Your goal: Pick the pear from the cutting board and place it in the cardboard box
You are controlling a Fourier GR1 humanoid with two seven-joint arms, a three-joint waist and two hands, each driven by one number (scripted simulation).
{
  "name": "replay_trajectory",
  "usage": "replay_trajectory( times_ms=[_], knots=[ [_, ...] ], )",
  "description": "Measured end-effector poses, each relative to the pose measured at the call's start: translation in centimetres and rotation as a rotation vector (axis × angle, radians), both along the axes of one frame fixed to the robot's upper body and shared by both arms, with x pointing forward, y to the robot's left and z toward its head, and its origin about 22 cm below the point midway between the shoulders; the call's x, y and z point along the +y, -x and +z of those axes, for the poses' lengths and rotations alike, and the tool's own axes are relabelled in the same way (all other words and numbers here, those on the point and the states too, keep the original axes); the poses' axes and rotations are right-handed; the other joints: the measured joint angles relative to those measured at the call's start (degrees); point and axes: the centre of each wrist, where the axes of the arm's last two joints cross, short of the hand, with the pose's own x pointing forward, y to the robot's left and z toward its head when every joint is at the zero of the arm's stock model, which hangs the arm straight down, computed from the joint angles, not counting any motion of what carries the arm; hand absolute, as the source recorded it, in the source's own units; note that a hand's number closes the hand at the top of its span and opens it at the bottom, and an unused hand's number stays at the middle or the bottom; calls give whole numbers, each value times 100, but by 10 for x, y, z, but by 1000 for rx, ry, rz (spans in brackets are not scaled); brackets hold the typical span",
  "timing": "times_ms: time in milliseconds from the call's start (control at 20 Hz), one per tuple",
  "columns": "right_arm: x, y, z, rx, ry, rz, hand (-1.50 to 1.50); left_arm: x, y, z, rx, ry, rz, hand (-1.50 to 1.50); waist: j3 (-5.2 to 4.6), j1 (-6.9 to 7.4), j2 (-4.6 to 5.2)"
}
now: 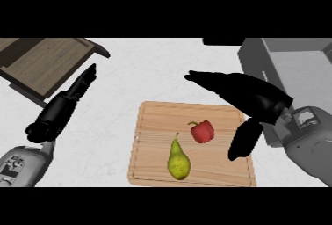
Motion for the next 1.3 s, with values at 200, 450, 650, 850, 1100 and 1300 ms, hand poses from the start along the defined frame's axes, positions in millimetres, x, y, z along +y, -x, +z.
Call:
replay_trajectory(
  times_ms=[200,450,650,850,1100,1300],
  knots=[
    [38,8,3,56,145,66,-150,3,0,-4,0,2,5,0,0,-15,-12],
    [86,15,3,86,284,101,-150,1,2,-6,9,3,0,0,3,-29,-19],
    [113,23,-5,127,316,120,-150,6,4,-9,11,3,13,0,5,-55,-25],
    [125,30,-11,166,318,122,-150,11,3,-9,12,0,20,0,7,-88,-27],
    [143,38,-26,190,352,113,-150,8,4,-5,2,3,17,0,9,-88,-29],
    [145,35,-33,164,397,97,-150,7,1,-2,4,2,23,0,11,-98,-24]
  ],
)
